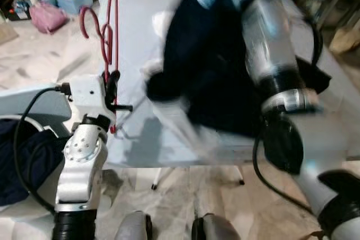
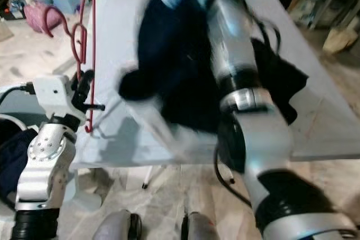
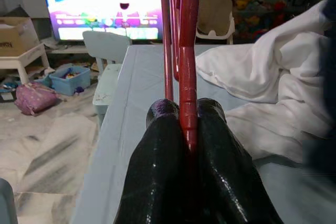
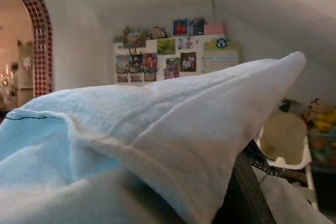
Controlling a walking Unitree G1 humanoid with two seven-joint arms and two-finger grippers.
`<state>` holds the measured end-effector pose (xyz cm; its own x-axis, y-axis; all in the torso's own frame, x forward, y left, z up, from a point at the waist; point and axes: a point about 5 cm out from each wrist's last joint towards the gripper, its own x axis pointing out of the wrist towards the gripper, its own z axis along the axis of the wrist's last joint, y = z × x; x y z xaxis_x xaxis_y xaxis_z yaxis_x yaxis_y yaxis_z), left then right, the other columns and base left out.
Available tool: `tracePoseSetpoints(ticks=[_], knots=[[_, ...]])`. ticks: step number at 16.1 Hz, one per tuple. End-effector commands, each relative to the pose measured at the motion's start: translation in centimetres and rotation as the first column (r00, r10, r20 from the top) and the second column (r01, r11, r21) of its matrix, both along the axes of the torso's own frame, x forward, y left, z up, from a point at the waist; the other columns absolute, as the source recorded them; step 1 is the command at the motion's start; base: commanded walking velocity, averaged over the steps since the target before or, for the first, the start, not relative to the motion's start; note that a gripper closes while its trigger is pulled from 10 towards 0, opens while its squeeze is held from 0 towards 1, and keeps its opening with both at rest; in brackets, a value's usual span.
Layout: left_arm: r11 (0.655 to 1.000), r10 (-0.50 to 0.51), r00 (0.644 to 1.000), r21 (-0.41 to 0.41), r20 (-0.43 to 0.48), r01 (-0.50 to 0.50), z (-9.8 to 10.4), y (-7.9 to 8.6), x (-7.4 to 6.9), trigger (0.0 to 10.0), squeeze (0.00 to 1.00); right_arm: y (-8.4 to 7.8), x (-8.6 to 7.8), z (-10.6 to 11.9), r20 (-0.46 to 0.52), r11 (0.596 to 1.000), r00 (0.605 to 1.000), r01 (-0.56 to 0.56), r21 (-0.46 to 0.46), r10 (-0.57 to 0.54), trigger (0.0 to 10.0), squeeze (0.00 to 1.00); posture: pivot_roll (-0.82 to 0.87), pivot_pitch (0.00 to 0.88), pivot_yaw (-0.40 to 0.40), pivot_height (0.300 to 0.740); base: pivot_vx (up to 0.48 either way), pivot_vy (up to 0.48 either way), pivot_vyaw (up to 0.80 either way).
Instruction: Hang hanger
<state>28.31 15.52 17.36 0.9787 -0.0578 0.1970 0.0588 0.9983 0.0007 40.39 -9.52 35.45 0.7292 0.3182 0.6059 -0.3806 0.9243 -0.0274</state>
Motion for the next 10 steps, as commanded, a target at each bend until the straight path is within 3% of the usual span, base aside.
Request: tracePoseSetpoints(ticks=[1,3,4,5,6,7,8,9,10], knots=[[1.000,0.007,0.997,0.014,-0.075,-0.006,-1.6,-0.2,-0.3,10.0,0.00,0.9,-0.1,0.8,0.011,0.999,1.000,-0.029,0.037,0.029,10.0,0.00,0.06,0.118,-0.042,0.740,0.000,0.000,0.00],[1.000,0.009,0.998,0.018,-0.069,-0.008,-1.4,-0.3,-0.5,10.0,0.00,2.4,0.0,0.7,-0.003,0.998,0.999,-0.054,0.013,0.054,10.0,0.00,0.08,0.119,-0.050,0.740,0.000,0.000,0.00],[1.000,0.011,0.997,0.020,-0.071,-0.010,-1.5,-0.2,-0.6,10.0,0.00,2.8,0.3,-1.2,-0.054,0.997,0.998,-0.032,-0.077,0.027,10.0,0.00,0.08,0.121,-0.054,0.740,0.000,0.000,0.00],[1.000,0.013,0.997,0.021,-0.072,-0.011,-1.5,-0.2,-0.6,10.0,0.00,2.1,0.8,-3.7,-0.129,0.987,0.991,0.020,-0.159,-0.040,10.0,0.00,0.09,0.122,-0.055,0.740,0.000,0.000,0.00],[1.000,0.014,0.997,0.022,-0.075,-0.013,-1.5,-0.1,-0.7,10.0,0.00,0.2,1.5,-7.2,-0.273,0.976,0.953,0.077,-0.206,-0.133,10.0,1.00,0.08,0.125,-0.054,0.740,0.000,0.000,0.00],[1.000,0.015,0.997,0.022,-0.080,-0.013,-1.6,-0.1,-0.8,10.0,0.00,-2.7,1.9,-11.4,-0.474,0.963,0.847,0.149,-0.225,-0.242,10.0,1.00,0.08,0.125,-0.054,0.740,0.000,0.000,0.00],[1.000,0.014,0.997,0.022,-0.082,-0.012,-1.7,-0.1,-0.8,10.0,0.00,-4.5,1.7,-13.7,-0.578,0.953,0.761,0.193,-0.232,-0.295,10.0,1.00,0.07,0.128,-0.050,0.740,0.000,0.000,0.00],[1.000,0.011,0.996,0.022,-0.083,-0.009,-1.7,-0.1,-0.7,10.0,0.00,-5.8,1.5,-15.1,-0.623,0.940,0.705,0.217,-0.264,-0.338,10.0,1.00,0.07,0.128,-0.050,0.740,0.000,0.000,0.00],[1.000,0.001,0.996,0.022,-0.086,0.001,-1.8,-0.3,-0.6,10.0,0.00,-8.2,0.9,-16.9,-0.647,0.909,0.642,0.241,-0.340,-0.412,10.0,1.00,0.06,0.125,-0.044,0.740,0.000,0.000,0.00]])
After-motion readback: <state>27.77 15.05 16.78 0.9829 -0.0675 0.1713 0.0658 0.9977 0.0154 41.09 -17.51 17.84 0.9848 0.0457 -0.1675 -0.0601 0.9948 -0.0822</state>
